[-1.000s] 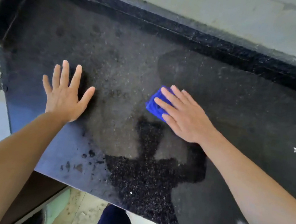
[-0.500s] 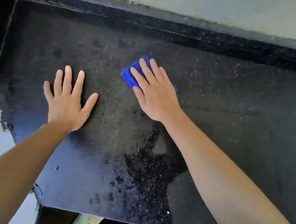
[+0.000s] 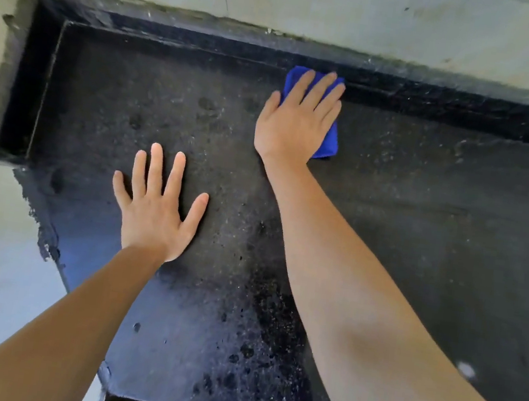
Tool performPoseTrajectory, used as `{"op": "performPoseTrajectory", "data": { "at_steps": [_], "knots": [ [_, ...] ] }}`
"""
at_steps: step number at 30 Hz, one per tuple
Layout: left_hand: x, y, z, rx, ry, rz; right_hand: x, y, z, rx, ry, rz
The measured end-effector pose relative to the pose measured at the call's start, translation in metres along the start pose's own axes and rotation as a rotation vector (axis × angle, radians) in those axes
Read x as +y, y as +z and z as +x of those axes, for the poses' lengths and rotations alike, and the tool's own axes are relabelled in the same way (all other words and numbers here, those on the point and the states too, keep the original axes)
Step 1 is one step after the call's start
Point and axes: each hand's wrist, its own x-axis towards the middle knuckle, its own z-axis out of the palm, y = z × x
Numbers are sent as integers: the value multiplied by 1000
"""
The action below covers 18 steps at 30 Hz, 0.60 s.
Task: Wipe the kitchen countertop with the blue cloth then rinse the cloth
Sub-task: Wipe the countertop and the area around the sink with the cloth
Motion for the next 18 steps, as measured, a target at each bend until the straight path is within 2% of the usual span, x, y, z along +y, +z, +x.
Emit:
{"op": "performPoseTrajectory", "data": {
  "at_steps": [2,4,5,6,8,11,12,14,15,16,18],
  "knots": [
    [-2,0,0,0,3,-4,23,-5,1,-58,-177,-16],
    [-2,-1,-2,6,7,-10,72,-16,1,-121,-480,-55],
    [-2,-1,-2,13,9,-11,101,-23,4,-126,-565,-82],
    [-2,-1,-2,16,8,-10,130,-31,11,-107,-571,-102],
    [-1,-1,-2,13,4,-12,188,-45,26,-18,-371,-124],
    [4,-2,-3,15,8,-17,254,-62,46,107,90,-143],
    [4,-2,-3,16,8,-15,255,-62,51,122,238,-106],
    [4,-2,0,16,6,-6,211,-53,55,146,482,13],
    [3,-1,1,12,3,-4,176,-46,53,149,532,53],
    [1,-1,1,6,-1,-3,138,-39,46,131,508,80],
    [-2,0,0,5,-2,-5,72,-19,21,122,234,49]
  ]
}}
